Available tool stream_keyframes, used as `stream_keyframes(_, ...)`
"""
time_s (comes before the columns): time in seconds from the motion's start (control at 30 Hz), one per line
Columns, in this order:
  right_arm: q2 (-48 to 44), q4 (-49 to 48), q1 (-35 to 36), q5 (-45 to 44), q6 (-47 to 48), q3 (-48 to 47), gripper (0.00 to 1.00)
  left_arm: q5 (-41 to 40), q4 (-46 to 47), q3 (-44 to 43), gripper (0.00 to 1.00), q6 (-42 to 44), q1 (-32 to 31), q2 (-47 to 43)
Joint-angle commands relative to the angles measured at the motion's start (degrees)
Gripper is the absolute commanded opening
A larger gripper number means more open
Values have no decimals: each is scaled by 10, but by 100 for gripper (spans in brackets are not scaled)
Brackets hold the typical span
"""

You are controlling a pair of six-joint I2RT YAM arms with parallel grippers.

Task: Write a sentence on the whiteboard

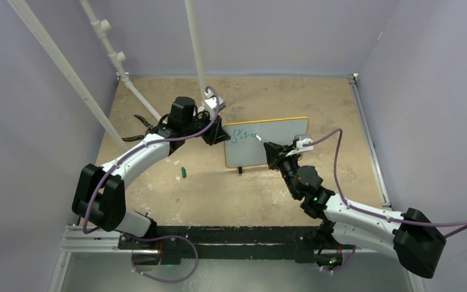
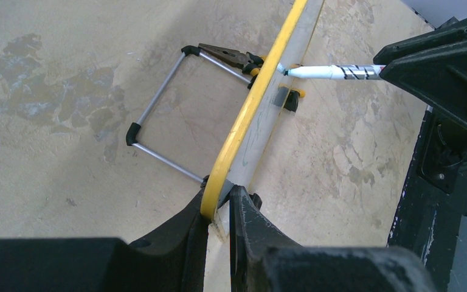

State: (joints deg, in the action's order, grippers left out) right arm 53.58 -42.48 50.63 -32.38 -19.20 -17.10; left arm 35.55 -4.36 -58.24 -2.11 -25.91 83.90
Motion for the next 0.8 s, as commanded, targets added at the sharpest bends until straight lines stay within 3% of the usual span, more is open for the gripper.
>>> stream_keyframes(0.0,-10,32,-3,-21,-18,9,0,-22,2,-1,0,18,0,-11)
stream_keyframes(0.77,-24,-11,-3,-47,33,-18,0,-22,3,-1,0,18,0,-11)
